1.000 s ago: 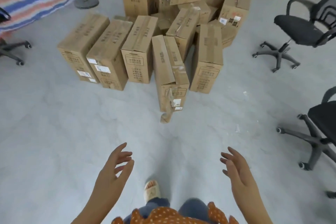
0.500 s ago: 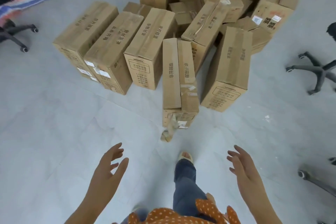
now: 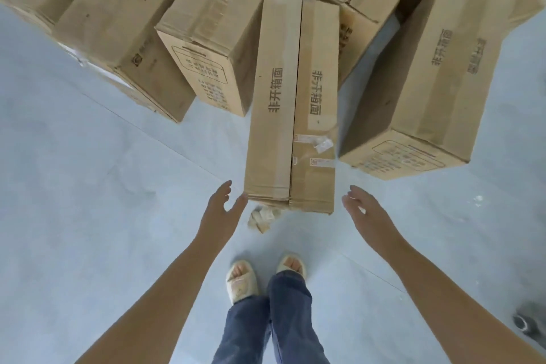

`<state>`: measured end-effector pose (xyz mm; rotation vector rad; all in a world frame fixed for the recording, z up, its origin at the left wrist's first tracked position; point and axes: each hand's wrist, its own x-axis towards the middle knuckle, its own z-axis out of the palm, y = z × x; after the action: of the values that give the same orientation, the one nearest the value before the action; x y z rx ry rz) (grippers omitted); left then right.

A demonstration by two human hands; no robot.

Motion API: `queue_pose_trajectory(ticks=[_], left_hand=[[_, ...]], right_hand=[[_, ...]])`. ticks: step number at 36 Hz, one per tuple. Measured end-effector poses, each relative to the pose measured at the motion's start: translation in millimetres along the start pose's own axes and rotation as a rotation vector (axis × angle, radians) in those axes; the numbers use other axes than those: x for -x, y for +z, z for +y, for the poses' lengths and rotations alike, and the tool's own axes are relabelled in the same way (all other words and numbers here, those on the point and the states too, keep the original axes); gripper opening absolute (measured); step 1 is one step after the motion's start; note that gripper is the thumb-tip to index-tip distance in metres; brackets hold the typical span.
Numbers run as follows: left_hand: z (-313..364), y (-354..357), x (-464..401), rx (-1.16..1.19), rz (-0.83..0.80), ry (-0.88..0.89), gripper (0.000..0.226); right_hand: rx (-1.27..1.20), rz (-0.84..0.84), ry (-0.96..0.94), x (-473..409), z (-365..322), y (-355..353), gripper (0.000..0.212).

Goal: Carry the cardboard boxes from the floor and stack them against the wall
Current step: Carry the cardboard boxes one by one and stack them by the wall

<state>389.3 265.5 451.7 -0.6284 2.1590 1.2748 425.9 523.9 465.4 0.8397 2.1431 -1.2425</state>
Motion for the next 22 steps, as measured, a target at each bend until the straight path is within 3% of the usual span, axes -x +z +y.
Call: queue_pose_trajectory(ticks=[4, 7, 9, 15, 22], left_hand=[[-23.8, 37.4, -73.2, 0.076, -0.125, -0.125, 0.071], [-48.8, 54.4, -98.4, 0.226, -0.210, -0.120, 0.057], [-61.4, 59.6, -104.8, 0.321, -0.221, -0.124, 0.042], [-72.4, 66.0, -117.5, 0.447, -0.250, -0.105, 0.051], [-47.2, 49.6, -94.6, 0.476, -0.228, -0.075, 0.066]], right_hand=[[-0.148, -0.023, 0.047, -68.5, 32.1, 46.9, 0.060], [-0.330, -0.061, 0.027, -94.3, 53.4, 75.0, 0.044], [-0.428, -0.056, 0.043, -104.1, 62.6, 86.5, 0.039], [-0.594, -0.023, -0.005, -115.8, 81.1, 99.5, 0.045], [-0.602, -0.016, -0.005, -90.4, 53.2, 81.8, 0.030]])
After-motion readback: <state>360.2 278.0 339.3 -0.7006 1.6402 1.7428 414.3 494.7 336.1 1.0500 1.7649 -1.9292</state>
